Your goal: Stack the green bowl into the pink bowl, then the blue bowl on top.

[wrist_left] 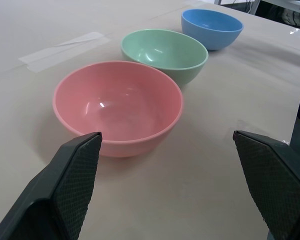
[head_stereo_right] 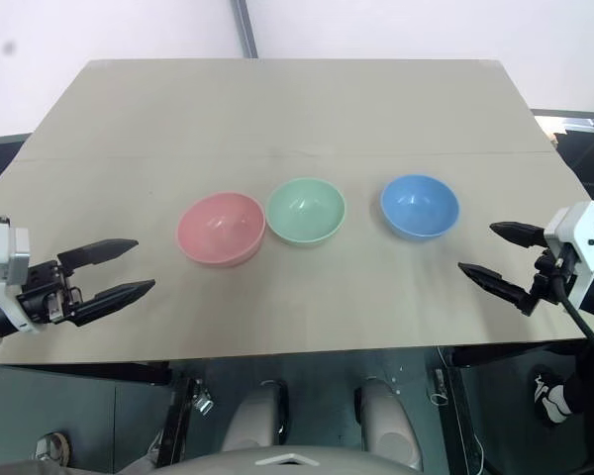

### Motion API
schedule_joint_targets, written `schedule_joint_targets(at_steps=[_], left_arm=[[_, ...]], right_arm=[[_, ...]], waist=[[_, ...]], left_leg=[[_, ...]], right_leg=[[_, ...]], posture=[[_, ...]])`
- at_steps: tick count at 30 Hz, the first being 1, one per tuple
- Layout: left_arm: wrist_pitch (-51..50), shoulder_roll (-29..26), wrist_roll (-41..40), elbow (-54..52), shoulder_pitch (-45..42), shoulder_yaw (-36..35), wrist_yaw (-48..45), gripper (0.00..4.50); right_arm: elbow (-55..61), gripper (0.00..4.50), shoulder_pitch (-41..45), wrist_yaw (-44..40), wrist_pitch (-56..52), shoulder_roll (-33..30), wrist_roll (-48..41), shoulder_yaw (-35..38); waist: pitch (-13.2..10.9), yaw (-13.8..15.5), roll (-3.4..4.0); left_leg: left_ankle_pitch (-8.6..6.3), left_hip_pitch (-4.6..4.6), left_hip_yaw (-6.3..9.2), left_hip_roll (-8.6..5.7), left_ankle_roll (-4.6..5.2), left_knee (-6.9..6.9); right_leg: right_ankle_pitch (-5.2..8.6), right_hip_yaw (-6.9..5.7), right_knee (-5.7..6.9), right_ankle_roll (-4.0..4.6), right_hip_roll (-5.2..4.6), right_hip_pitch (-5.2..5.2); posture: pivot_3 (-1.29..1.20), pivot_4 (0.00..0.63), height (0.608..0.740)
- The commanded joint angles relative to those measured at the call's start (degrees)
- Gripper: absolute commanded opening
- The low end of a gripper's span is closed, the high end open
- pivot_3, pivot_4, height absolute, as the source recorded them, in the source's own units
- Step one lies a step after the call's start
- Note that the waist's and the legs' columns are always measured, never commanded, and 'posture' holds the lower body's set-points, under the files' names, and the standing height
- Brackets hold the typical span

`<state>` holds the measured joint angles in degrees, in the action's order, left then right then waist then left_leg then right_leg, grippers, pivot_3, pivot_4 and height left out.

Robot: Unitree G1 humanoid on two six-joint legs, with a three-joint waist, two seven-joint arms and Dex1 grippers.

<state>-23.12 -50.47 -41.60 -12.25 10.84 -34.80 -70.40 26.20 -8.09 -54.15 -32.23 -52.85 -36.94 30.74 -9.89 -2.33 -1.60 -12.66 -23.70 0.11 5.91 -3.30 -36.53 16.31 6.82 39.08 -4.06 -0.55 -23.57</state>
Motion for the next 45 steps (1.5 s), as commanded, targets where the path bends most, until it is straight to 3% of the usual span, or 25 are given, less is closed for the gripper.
schedule_joint_targets(at_steps=[1,16,24,28,30,37,45], left_arm=[[0.75,-0.88,-0.19,-0.64,-0.9,-0.37,-0.67,4.44],[-2.17,0.49,-1.13,-4.6,-5.55,3.51,3.96,4.44],[-4.88,-3.71,12.4,-14.3,-3.91,5.63,18.48,4.44],[-0.55,-11.99,19.71,-16.89,-7.23,11.09,15.47,4.44],[-1.82,-13.31,19.63,-18.07,-9.65,13.05,15.96,4.44],[-0.86,-15.86,22.39,-19.75,-11.0,17.91,12.99,4.44],[0.07,-17.32,32.94,-19.02,-16.79,29.94,15.51,4.44]], right_arm=[[1.16,4.5,0.54,0.35,0.8,0.33,-0.48,1.27],[2.95,4.5,3.95,4.43,0.23,1.9,-0.13,-3.37],[6.7,4.5,5.84,1.04,2.53,1.86,-1.37,-8.59],[6.61,4.5,5.8,-2.4,5.4,1.74,-0.84,-10.11],[7.06,4.5,5.48,-3.58,7.09,2.38,-0.76,-10.61],[8.28,4.5,5.52,-3.48,6.94,3.58,-1.81,-12.64],[10.31,4.5,3.18,-1.49,7.62,5.25,-0.56,-13.71]], waist=[[0.0,-0.01,0.0],[0.0,-0.01,0.0],[-0.01,0.03,-0.01],[-0.01,0.37,-0.02],[-0.01,0.37,0.0],[-0.03,-0.01,0.04],[-0.03,0.3,0.02]], left_leg=[[0.0,0.0,0.0,0.0,0.0,0.0],[0.0,-0.01,0.07,0.0,0.0,-0.02],[0.0,-0.03,0.1,-0.01,0.0,-0.02],[0.0,-0.03,0.13,-0.02,0.0,-0.04],[0.0,-0.02,0.11,-0.04,-0.01,-0.04],[0.0,-0.03,0.13,-0.05,0.0,0.04],[0.0,-0.05,0.15,-0.08,0.0,-0.03]], right_leg=[[0.0,0.0,0.0,0.0,0.0,0.0],[0.0,-0.06,0.01,0.0,0.0,0.04],[-0.01,-0.07,0.0,0.0,0.0,0.04],[-0.01,-0.11,0.01,0.0,0.0,0.06],[-0.01,-0.11,-0.02,0.0,-0.03,0.05],[0.0,-0.11,-0.06,0.0,-0.02,0.04],[-0.01,-0.12,-0.04,0.0,-0.04,0.07]], posture=[[0.0,0.15,0.74],[0.0,0.15,0.74],[0.0,0.15,0.74],[0.0,0.15,0.74],[0.0,0.15,0.74],[0.0,0.15,0.74],[0.0,0.15,0.74]])
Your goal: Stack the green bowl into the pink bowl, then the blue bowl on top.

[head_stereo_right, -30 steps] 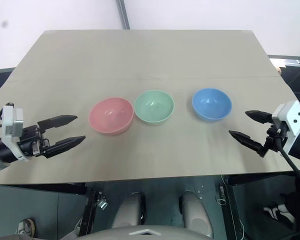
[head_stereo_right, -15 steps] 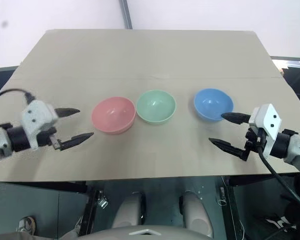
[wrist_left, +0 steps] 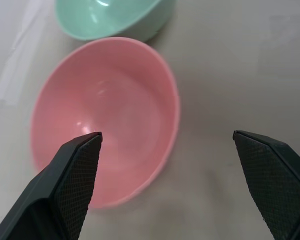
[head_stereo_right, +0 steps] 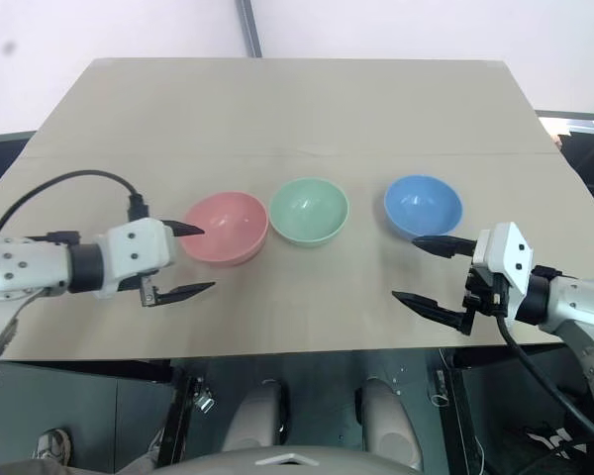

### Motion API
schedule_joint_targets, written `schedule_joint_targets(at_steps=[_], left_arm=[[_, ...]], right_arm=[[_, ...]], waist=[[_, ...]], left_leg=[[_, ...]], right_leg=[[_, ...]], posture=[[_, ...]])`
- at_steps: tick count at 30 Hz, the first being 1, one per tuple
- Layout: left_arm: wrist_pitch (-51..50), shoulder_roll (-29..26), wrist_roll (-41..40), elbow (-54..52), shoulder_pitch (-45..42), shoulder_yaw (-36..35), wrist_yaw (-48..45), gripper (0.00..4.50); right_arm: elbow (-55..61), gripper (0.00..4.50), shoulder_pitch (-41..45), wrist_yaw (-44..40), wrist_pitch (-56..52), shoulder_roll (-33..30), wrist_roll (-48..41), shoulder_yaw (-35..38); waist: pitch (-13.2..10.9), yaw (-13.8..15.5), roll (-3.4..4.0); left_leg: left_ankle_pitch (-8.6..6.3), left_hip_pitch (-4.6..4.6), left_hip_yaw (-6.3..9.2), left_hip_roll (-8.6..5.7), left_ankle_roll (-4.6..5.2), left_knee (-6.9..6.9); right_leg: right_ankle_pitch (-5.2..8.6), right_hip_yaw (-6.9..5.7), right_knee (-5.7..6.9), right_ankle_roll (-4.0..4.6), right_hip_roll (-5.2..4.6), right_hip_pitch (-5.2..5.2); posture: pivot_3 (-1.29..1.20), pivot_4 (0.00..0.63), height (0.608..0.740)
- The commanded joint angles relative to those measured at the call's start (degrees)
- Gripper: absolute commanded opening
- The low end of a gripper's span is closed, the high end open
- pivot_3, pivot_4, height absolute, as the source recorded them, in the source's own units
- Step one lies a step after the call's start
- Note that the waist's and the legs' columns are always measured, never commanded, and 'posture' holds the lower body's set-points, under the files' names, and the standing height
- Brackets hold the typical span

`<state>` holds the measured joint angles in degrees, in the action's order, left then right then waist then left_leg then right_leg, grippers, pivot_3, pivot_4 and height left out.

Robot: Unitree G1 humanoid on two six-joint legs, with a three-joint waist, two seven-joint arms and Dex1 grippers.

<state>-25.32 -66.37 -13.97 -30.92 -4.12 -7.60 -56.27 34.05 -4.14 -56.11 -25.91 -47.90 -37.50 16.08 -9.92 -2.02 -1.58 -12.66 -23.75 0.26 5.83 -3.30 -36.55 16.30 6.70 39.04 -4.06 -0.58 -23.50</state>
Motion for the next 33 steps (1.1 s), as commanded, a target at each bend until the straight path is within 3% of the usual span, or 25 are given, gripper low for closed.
schedule_joint_targets(at_steps=[1,9,13,16,18,20,21,30,33], left_arm=[[1.92,-1.23,6.63,-0.09,-2.65,4.04,1.85,4.44],[1.7,-0.47,10.83,1.02,-6.48,7.9,1.53,4.44],[1.84,-0.4,11.74,1.44,-6.85,9.02,0.36,3.12],[1.96,-0.01,12.91,1.89,-6.99,10.15,0.15,1.51],[2.15,0.49,13.72,2.29,-7.33,11.38,0.22,1.1],[2.28,1.14,14.31,2.36,-7.43,12.28,0.16,0.31],[2.4,1.44,14.46,2.32,-7.51,12.56,0.06,0.12],[4.05,2.95,13.73,1.07,-6.67,11.31,-0.97,0.12],[4.31,2.53,7.9,-2.63,-2.49,5.69,-4.53,0.12]], right_arm=[[2.66,4.5,-1.15,0.55,1.39,0.33,-0.01,1.11],[4.0,4.5,-3.8,1.32,1.93,0.68,0.06,2.55],[3.97,4.5,-4.04,1.84,2.24,0.67,0.02,2.63],[3.64,4.5,-4.23,1.82,2.58,0.66,0.15,2.8],[3.44,4.5,-4.14,1.93,2.74,0.72,0.37,2.69],[3.36,4.5,-4.0,2.08,2.83,0.75,0.49,2.57],[3.28,4.5,-3.88,2.14,2.85,0.75,0.52,2.51],[2.9,4.5,-3.84,2.4,3.4,0.86,1.0,2.33],[2.71,4.5,-3.95,2.39,3.6,0.75,1.04,2.48]], waist=[[0.0,0.0,0.01],[0.0,0.0,0.0],[0.0,-0.02,0.0],[0.0,0.0,0.0],[0.0,0.0,0.0],[0.0,0.01,0.0],[0.0,0.01,0.0],[0.0,0.02,-0.01],[0.0,-0.17,0.0]], left_leg=[[0.0,0.0,0.0,0.0,0.0,0.0],[0.0,0.0,0.01,0.0,0.0,0.0],[0.0,0.0,0.0,0.0,0.0,0.0],[0.0,0.0,0.01,0.0,0.0,0.0],[0.0,-0.01,0.01,0.0,0.0,0.0],[0.0,0.0,0.01,0.0,0.0,-0.01],[0.0,0.0,0.01,0.0,0.0,-0.01],[0.0,0.0,0.02,0.0,0.0,-0.03],[0.0,-0.01,0.02,0.0,0.0,-0.03]], right_leg=[[0.0,0.0,0.0,0.0,0.0,0.0],[0.0,0.0,0.01,0.0,0.01,-0.01],[0.0,0.01,0.02,0.0,0.0,0.0],[0.0,0.01,0.02,0.0,0.0,0.0],[0.0,0.0,0.02,0.0,0.01,0.0],[0.0,0.0,0.03,0.0,0.01,0.0],[0.0,0.0,0.03,0.0,0.01,0.0],[0.0,0.0,0.05,0.0,0.01,0.0],[0.0,0.01,0.06,0.0,0.01,0.0]], posture=[[0.0,0.15,0.74],[0.0,0.15,0.74],[0.0,0.15,0.74],[0.0,0.15,0.74],[0.0,0.15,0.74],[0.0,0.15,0.74],[0.0,0.15,0.74],[0.0,0.15,0.74],[0.0,0.15,0.74]])
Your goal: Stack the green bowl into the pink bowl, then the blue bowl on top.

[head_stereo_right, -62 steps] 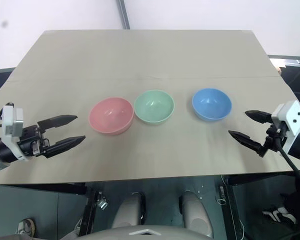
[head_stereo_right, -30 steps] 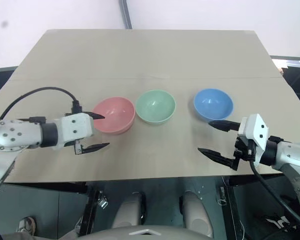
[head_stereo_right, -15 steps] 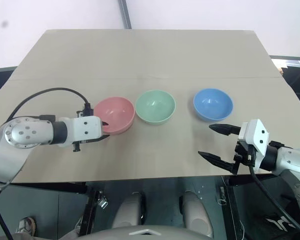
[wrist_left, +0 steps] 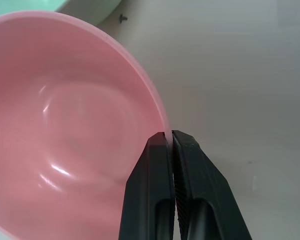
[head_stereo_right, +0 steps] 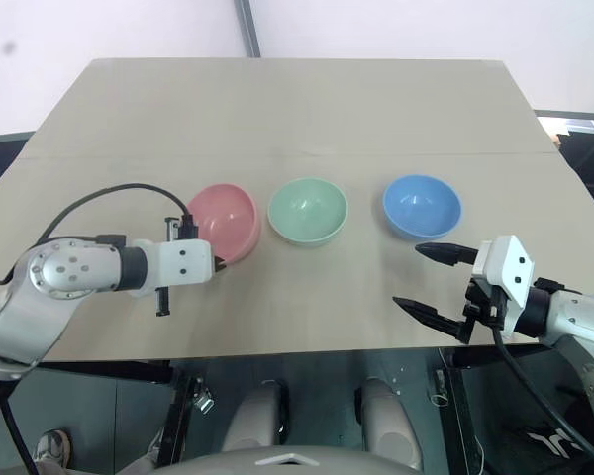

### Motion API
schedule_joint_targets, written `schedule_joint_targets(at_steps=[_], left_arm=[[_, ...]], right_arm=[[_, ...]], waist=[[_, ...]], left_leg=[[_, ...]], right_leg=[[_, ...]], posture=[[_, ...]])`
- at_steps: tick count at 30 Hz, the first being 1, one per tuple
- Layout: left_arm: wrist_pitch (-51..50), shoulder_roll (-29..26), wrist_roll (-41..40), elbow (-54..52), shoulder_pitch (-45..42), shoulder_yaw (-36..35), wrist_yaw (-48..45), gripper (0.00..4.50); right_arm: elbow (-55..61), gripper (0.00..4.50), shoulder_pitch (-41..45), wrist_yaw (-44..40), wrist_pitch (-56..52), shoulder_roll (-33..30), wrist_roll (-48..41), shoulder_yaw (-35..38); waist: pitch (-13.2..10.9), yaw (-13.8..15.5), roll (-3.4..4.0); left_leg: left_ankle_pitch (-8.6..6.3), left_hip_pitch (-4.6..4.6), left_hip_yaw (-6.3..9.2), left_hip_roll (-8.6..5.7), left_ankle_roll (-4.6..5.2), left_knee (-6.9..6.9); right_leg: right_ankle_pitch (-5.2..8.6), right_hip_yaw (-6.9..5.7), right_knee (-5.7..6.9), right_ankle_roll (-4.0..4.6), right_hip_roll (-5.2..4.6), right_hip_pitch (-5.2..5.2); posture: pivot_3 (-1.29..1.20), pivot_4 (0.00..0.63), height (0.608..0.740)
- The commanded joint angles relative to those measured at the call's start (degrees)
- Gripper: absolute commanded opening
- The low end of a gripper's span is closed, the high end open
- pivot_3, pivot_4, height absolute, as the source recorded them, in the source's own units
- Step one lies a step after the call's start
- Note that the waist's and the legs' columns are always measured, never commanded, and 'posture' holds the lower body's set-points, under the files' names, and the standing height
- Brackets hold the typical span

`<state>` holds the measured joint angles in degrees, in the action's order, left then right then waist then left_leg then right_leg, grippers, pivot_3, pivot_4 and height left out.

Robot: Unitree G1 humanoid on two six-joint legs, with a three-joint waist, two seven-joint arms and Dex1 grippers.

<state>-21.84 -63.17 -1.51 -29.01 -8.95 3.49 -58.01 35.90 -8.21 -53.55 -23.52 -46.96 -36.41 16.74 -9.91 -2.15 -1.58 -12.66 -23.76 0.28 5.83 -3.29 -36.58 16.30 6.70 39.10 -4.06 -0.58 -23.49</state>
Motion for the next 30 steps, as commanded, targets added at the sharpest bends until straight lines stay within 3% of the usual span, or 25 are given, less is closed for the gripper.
schedule_joint_targets(at_steps=[1,4,8,18,26,30], left_arm=[[2.17,-1.43,-6.37,-5.69,5.04,-7.99,-5.04,0.12],[5.29,-3.53,-10.07,-7.37,10.63,-13.87,-10.91,0.12],[7.6,-4.64,-11.17,-7.44,10.11,-13.79,-13.09,0.12],[9.11,-1.15,-2.37,-0.64,-6.71,3.8,-13.45,0.12],[10.79,-1.42,-2.95,2.66,-11.19,6.79,-18.68,0.12],[11.71,3.4,2.65,9.11,-19.36,11.75,-17.36,0.12]], right_arm=[[0.71,4.5,0.13,-0.2,1.29,-0.24,-0.03,1.84],[0.23,4.5,0.52,-0.38,1.44,-0.36,0.01,1.58],[-0.25,4.5,1.21,-0.42,1.51,-0.3,0.06,1.0],[1.59,4.5,-0.87,0.18,0.74,-0.41,-0.59,3.0],[4.78,4.5,-4.75,2.06,0.1,0.25,-1.06,5.51],[5.61,4.5,-5.27,3.1,-0.06,0.62,-1.14,5.51]], waist=[[0.0,-0.18,0.0],[0.0,-0.13,0.0],[0.0,0.35,0.0],[0.0,0.38,0.0],[0.0,0.15,0.01],[0.0,0.56,0.0]], left_leg=[[0.0,0.0,0.0,0.0,0.0,0.0],[0.0,0.01,-0.01,0.01,0.0,0.02],[0.0,0.04,0.02,0.0,0.0,-0.09],[0.0,0.01,0.09,-0.03,0.0,-0.31],[0.0,0.03,0.12,-0.03,0.01,-0.33],[0.0,0.0,0.16,-0.05,0.01,-0.55]], right_leg=[[0.0,0.0,0.0,0.0,0.0,0.0],[0.0,0.0,0.01,0.0,0.0,-0.01],[0.01,-0.03,0.09,0.0,-0.01,0.03],[0.01,-0.01,0.22,-0.01,0.03,0.09],[0.02,0.0,0.3,-0.01,0.04,0.09],[0.02,-0.02,0.4,-0.03,0.04,0.12]], posture=[[0.0,0.15,0.74],[0.0,0.15,0.74],[0.0,0.15,0.74],[0.0,0.15,0.74],[0.0,0.15,0.74],[0.0,0.15,0.74]])
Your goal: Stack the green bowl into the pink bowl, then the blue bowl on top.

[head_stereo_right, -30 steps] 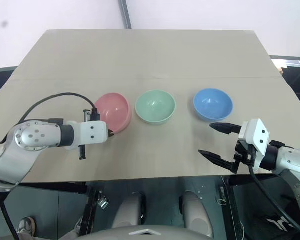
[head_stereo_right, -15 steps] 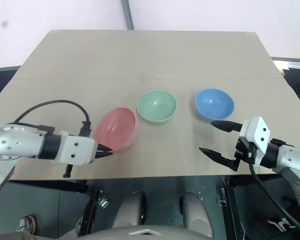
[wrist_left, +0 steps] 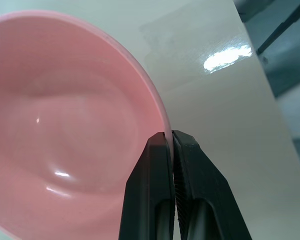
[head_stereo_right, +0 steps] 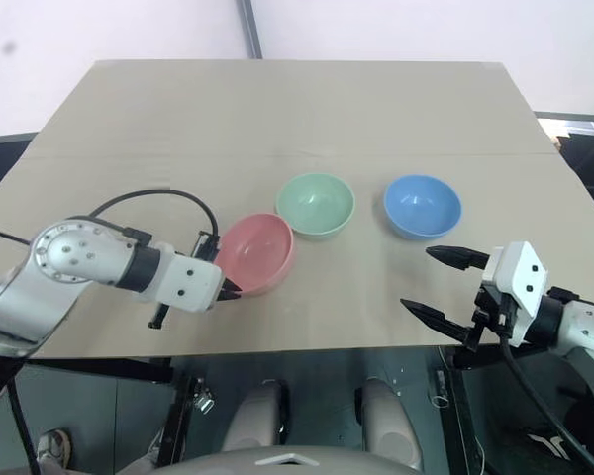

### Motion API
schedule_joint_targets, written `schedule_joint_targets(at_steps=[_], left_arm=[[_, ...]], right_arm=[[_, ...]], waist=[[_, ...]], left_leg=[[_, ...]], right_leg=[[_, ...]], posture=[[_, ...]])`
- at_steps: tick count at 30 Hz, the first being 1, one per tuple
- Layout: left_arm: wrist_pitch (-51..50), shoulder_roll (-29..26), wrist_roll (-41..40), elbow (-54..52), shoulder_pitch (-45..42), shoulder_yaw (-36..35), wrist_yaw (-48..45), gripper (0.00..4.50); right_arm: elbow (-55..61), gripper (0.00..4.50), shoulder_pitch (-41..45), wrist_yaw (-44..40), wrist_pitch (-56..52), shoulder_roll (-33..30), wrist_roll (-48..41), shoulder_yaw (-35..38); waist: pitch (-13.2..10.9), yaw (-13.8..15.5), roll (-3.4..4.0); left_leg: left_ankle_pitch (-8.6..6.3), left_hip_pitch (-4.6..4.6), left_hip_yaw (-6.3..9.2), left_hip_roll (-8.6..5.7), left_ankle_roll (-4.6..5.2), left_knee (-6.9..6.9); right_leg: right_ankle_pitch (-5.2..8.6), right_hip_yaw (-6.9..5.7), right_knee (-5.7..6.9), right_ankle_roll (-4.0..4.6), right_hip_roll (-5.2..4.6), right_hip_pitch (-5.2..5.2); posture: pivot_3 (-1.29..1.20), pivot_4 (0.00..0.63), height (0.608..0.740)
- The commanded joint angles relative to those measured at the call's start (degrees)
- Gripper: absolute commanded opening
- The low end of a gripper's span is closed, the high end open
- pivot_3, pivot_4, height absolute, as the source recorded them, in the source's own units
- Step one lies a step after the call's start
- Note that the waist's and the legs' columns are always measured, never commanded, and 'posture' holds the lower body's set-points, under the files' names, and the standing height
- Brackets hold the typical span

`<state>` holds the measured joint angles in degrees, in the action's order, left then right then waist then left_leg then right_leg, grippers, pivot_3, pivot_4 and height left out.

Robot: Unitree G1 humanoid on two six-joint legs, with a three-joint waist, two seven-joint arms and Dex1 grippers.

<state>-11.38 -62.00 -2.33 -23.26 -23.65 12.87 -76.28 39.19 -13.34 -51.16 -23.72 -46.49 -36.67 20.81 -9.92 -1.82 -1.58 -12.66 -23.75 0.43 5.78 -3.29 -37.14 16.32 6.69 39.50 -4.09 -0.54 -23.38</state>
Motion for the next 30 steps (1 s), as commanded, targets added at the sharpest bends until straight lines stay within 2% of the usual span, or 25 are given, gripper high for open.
schedule_joint_targets(at_steps=[1,8,17,18,20,23,26,29,30], left_arm=[[1.84,3.43,4.57,5.1,-6.57,3.47,0.86,0.12],[7.41,10.0,8.52,13.77,-14.35,8.15,0.0,0.12],[6.69,11.23,6.54,14.28,-15.57,8.14,-3.8,0.12],[6.59,11.41,6.18,14.28,-15.55,8.06,-4.01,0.68],[5.54,12.02,5.48,13.51,-15.34,7.6,-3.81,1.23],[3.0,12.01,3.44,10.86,-14.17,4.58,-2.2,2.69],[-2.32,9.79,-0.26,6.32,-11.44,0.26,-1.96,2.69],[-12.44,7.23,-6.75,0.35,-8.07,-6.88,-1.12,2.69],[-15.92,6.57,-9.08,-1.43,-6.87,-9.89,-0.46,2.69]], right_arm=[[2.45,4.5,-0.23,0.88,0.07,0.17,-0.94,1.46],[2.95,4.5,-0.13,1.78,-0.11,0.34,-0.93,0.9],[3.0,4.5,0.63,2.45,-0.11,0.9,-0.6,-0.4],[2.94,4.5,0.71,2.47,-0.07,0.93,-0.53,-0.56],[2.87,4.5,0.96,2.48,-0.02,0.96,-0.56,-0.89],[2.43,4.5,1.91,2.49,-0.33,0.6,-0.55,-1.56],[1.72,4.5,3.23,2.51,-0.85,0.04,-0.07,-2.47],[1.08,4.5,6.05,2.54,-3.19,-1.02,-0.85,-4.14],[1.03,4.5,7.35,4.09,-3.5,-1.66,1.68,-5.18]], waist=[[-0.01,0.23,-0.03],[0.0,0.09,-0.03],[0.0,-0.15,-0.03],[0.0,-0.15,-0.03],[0.0,-0.15,-0.03],[0.0,-0.17,-0.03],[0.0,-0.45,-0.03],[-0.02,-0.66,0.0],[-0.03,-0.6,-0.01]], left_leg=[[0.0,-0.01,0.02,-0.03,0.0,-0.09],[0.0,0.0,0.08,-0.08,0.0,-0.16],[0.0,-0.01,0.11,-0.07,0.0,-0.16],[0.0,0.0,0.1,-0.08,0.0,-0.16],[0.0,-0.01,0.11,-0.07,0.0,-0.16],[0.0,-0.01,0.11,-0.08,0.0,-0.17],[0.0,-0.02,0.11,-0.07,0.0,-0.16],[0.0,0.01,0.11,-0.05,0.0,-0.15],[0.0,0.01,0.11,-0.06,0.0,-0.14]], right_leg=[[0.0,0.0,0.06,0.0,0.0,0.01],[0.0,0.05,0.24,0.0,0.02,0.01],[0.0,0.05,0.25,0.0,0.02,0.01],[0.01,0.05,0.25,-0.01,0.02,0.01],[0.0,0.05,0.25,-0.01,0.02,0.01],[0.0,0.05,0.25,-0.01,0.02,0.01],[0.01,0.05,0.26,-0.01,0.02,0.01],[0.01,0.06,0.26,-0.01,0.03,0.0],[0.01,0.06,0.29,-0.01,0.02,0.0]], posture=[[0.0,0.15,0.74],[0.0,0.15,0.74],[0.0,0.15,0.74],[0.0,0.15,0.74],[0.0,0.15,0.74],[0.0,0.15,0.74],[0.0,0.15,0.74],[0.0,0.15,0.74],[0.0,0.15,0.74]])
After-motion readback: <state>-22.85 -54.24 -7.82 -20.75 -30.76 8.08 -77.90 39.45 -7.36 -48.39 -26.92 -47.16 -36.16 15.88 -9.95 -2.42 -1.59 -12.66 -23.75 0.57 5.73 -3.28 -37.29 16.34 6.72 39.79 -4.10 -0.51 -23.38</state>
